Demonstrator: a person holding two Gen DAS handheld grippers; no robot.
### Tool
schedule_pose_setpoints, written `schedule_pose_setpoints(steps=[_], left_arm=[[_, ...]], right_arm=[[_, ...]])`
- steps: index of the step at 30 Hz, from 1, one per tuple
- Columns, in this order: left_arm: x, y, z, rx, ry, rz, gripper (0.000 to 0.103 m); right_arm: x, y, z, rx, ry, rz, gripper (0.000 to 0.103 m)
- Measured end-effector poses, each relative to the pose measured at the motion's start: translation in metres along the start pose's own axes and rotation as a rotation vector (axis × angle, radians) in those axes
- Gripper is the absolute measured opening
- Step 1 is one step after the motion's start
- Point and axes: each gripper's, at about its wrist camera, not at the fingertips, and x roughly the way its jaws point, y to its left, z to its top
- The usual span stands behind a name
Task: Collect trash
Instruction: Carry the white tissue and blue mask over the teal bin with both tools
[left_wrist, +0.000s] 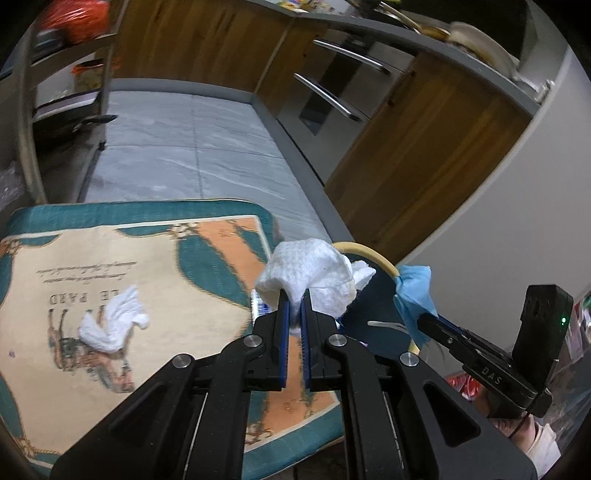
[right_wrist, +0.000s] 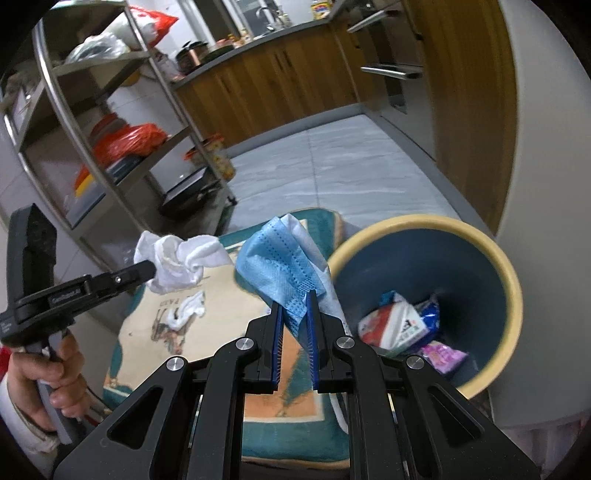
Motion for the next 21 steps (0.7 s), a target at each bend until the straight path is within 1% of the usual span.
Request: schedule_pose_setpoints(steps=[4, 10, 17, 21], left_arm=[[0.01, -0.023, -0.001, 0.042, 0.005, -0.01, 0.005], [0.028, -0.051, -0.004, 0.085, 0.026, -0.02, 0.005], [0.056, -0.072, -0.011, 0.107, 0.068, -0.022, 0.005], [0.077, -0.081, -0.015, 0.126, 0.098, -0.007, 0.005]], right_arm=[[-0.005, -0.015, -0.002, 0.026, -0.007, -0.03, 0.013], [-0.005, -0.033, -0.005, 0.072, 0.004, -0.067, 0.013], [0.0, -0.051, -0.011, 0.107, 0.032, -0.131, 0.013], [0.005, -0.061, -0.015, 0.14, 0.057, -0.155, 0.013]])
